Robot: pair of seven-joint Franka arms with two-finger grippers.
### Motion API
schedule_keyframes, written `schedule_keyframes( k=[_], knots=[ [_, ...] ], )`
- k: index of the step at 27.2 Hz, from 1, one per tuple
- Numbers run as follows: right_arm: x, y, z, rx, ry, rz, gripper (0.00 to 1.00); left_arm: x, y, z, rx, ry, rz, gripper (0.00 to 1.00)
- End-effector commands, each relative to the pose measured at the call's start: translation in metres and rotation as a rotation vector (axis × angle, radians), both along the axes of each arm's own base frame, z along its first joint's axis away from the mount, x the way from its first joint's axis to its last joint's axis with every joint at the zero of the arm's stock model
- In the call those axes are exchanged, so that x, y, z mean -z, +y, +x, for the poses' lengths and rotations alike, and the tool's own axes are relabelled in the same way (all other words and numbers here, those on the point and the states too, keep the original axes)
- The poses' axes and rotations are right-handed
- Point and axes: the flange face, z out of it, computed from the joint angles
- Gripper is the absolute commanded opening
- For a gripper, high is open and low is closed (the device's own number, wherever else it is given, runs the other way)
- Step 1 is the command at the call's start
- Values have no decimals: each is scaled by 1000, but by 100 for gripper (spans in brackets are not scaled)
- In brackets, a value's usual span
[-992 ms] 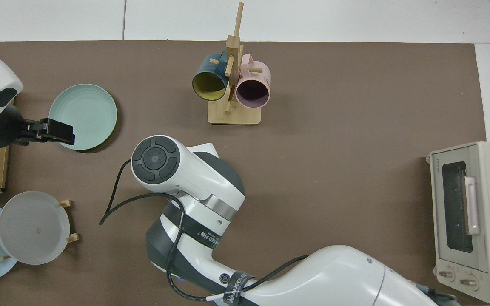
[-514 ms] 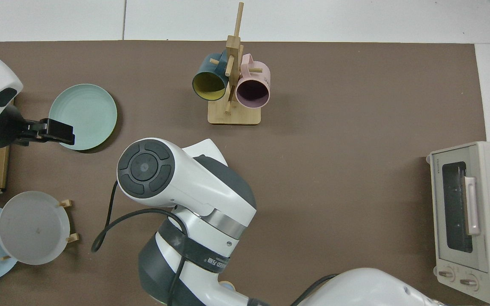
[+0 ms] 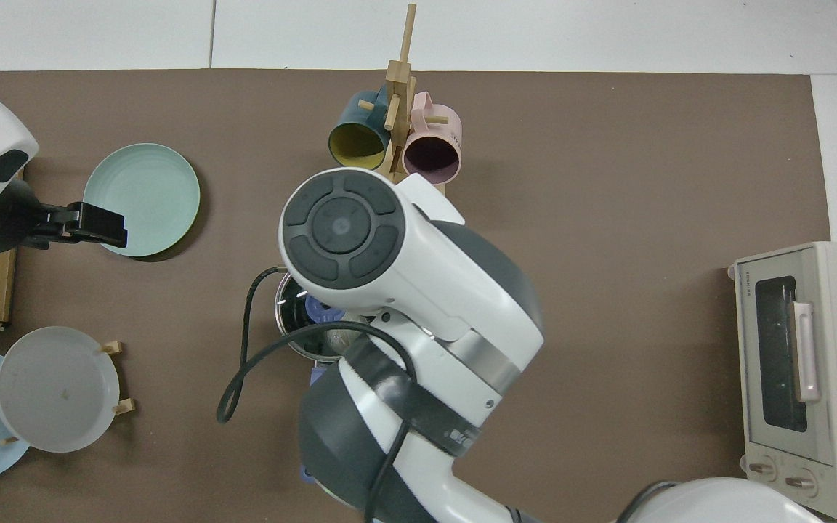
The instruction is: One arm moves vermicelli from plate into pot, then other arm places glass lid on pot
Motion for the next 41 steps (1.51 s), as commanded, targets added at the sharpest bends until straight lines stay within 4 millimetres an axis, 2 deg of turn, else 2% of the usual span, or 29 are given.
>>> schedule_keyframes(
  k=[1, 3, 8, 10, 14, 19, 23, 26, 30, 34, 38, 41],
  knots=[
    [-29, -76, 25, -36, 21, 46, 100, -7, 2, -2, 8, 5, 1, 100],
    [-38, -108, 35, -52, 25, 51, 100, -7, 0, -2, 11, 5, 1, 100],
    [-55, -163, 47, -132, 4, 21, 100, -7, 0, -2, 11, 5, 1, 100],
    [-65, -196, 52, -145, -13, 6, 100, -7, 2, -2, 8, 5, 1, 100],
    [-67, -253, 55, -216, 3, 5, 100, -7, 4, -2, 5, 5, 1, 100],
    [-61, -327, 51, -177, 49, 23, 100, -7, 2, -2, 8, 5, 1, 100],
    [-66, -362, 45, -171, 66, 16, 100, -7, 3, -2, 7, 5, 1, 100],
    [-78, -379, 35, -148, 79, 19, 100, -7, 3, -2, 7, 5, 1, 100],
    [-104, -394, 12, -134, 40, 23, 100, -7, 2, -2, 8, 5, 1, 100],
    [-118, -409, -1, -146, 27, 16, 100, -7, 2, -2, 8, 2, 1, 100],
    [-115, -422, -18, -171, 59, 19, 100, -6, 3, -1, 7, 4, 1, 100],
    [-115, -432, -21, -160, 44, 21, 100, -6, 4, -1, 5, 4, 1, 100]
  ],
)
